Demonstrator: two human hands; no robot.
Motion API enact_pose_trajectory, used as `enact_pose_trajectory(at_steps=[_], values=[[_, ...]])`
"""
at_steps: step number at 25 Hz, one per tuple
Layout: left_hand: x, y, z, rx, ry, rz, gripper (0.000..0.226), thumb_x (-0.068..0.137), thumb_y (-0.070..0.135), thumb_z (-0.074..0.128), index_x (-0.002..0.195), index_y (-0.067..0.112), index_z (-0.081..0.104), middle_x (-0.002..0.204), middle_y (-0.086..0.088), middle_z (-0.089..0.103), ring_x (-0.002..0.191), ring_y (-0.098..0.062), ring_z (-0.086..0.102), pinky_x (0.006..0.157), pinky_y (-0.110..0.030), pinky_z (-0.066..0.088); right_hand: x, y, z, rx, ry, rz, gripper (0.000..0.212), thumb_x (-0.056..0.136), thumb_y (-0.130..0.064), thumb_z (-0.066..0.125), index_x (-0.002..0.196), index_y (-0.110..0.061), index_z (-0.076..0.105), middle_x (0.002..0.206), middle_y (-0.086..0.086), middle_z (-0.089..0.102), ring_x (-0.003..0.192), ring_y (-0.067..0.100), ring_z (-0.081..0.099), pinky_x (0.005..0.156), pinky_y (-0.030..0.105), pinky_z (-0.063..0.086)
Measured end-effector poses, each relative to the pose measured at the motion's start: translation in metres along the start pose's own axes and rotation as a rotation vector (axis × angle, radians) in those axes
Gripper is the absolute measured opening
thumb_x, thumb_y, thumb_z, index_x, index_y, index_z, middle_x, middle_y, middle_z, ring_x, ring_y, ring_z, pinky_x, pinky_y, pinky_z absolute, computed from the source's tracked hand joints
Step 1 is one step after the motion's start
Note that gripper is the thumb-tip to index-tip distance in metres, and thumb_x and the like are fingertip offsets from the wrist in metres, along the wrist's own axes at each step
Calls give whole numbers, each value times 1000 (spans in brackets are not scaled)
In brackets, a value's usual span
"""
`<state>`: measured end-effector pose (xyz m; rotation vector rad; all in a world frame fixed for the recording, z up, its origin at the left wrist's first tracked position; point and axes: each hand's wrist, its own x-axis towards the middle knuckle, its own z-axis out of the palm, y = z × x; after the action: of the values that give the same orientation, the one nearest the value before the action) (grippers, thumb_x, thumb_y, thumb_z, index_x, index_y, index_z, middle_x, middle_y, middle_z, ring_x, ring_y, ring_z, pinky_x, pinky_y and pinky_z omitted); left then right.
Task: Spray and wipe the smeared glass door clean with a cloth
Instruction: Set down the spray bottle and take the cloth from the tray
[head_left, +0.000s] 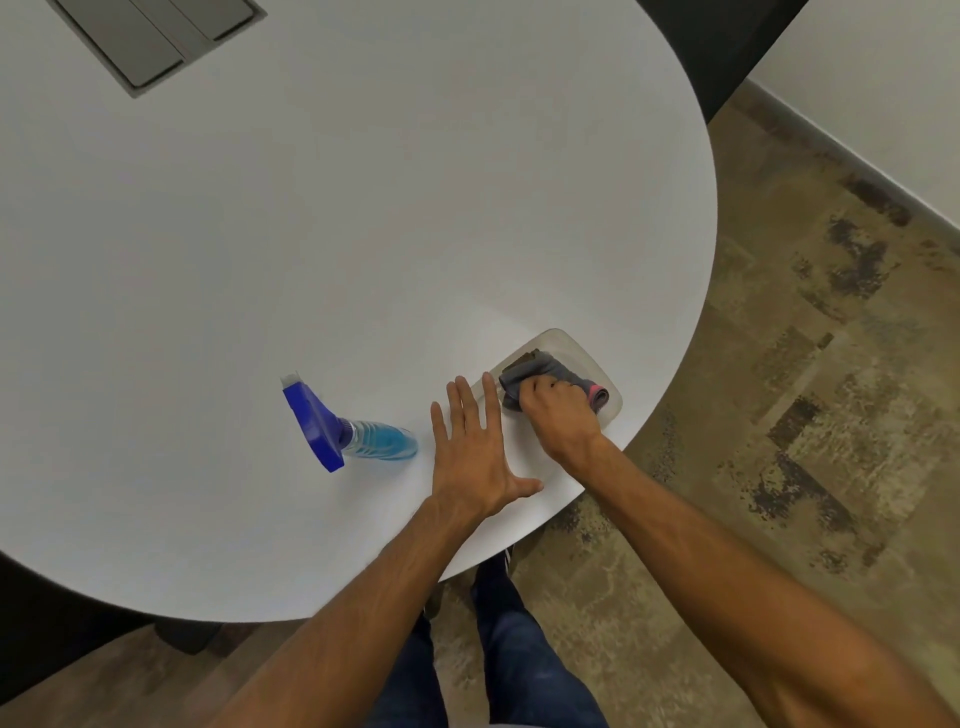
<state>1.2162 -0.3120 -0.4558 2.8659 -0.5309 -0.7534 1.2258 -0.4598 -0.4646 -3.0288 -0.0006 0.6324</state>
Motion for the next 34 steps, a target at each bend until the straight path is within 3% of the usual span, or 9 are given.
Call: enact_pose_trajectory(at_steps=[7,12,14,16,18,20,24,30,34], values=[[-3,3,-6,-10,-24,-17,154,60,92,61,144,16,-43,164,-18,-30,152,-37,-26,122,-57,-12,-17,19,-34,350,83,179,24,94,-8,61,114,-19,68,94,5,72,81,26,63,67,32,39],[-8,5,-19,26,-57,-27,147,64,91,57,149,16,-37,165,-17,-27,154,-37,-19,124,-58,-5,-33,42,-83,625,71,177,28,87,-14,69,115,-19,71,87,6,73,76,26,68,72,38,60],[-15,10,-30,-122,4,-8,133,71,85,57,157,20,-22,170,-14,-12,157,-35,-6,126,-54,3,-45,51,-98,742,75,189,28,83,-11,72,110,-20,73,87,4,71,77,23,66,66,31,56],[-25,20,-46,-523,96,7,103,80,70,63,160,28,14,167,-7,24,151,-30,30,121,-45,32,-60,58,-109,898,100,208,19,80,-7,73,95,-19,71,76,-2,65,67,16,60,53,16,44],[-37,33,-65,-787,216,26,70,85,59,66,144,28,46,142,2,57,124,-18,61,95,-19,53,-81,57,-114,1033,133,225,15,80,-7,75,88,-19,69,72,-4,64,62,11,57,51,13,41],[-47,46,-88,-838,280,72,50,88,52,68,130,27,60,121,8,69,104,-10,68,75,-4,50,-103,50,-113,1138,170,234,14,81,-8,76,90,-18,71,78,-1,69,67,15,63,58,21,49],[-70,65,-120,-767,245,112,51,84,61,68,118,23,68,101,11,70,91,-5,64,82,-16,47,-145,23,-101,1285,263,291,21,82,-6,76,102,-14,73,91,9,74,85,30,72,78,44,60],[-103,61,-136,-690,155,163,27,96,35,63,107,10,69,100,-7,75,84,-17,67,89,-37,57,-207,-20,-72,1750,361,347,40,78,-5,76,117,-5,69,101,6,76,93,20,72,79,27,58],[-132,56,-142,-751,74,262,25,93,26,68,113,13,62,97,-7,72,80,-17,66,86,-38,61,-244,-49,-55,1932,505,419,46,86,6,73,130,-4,64,124,20,72,108,31,71,97,43,59]])
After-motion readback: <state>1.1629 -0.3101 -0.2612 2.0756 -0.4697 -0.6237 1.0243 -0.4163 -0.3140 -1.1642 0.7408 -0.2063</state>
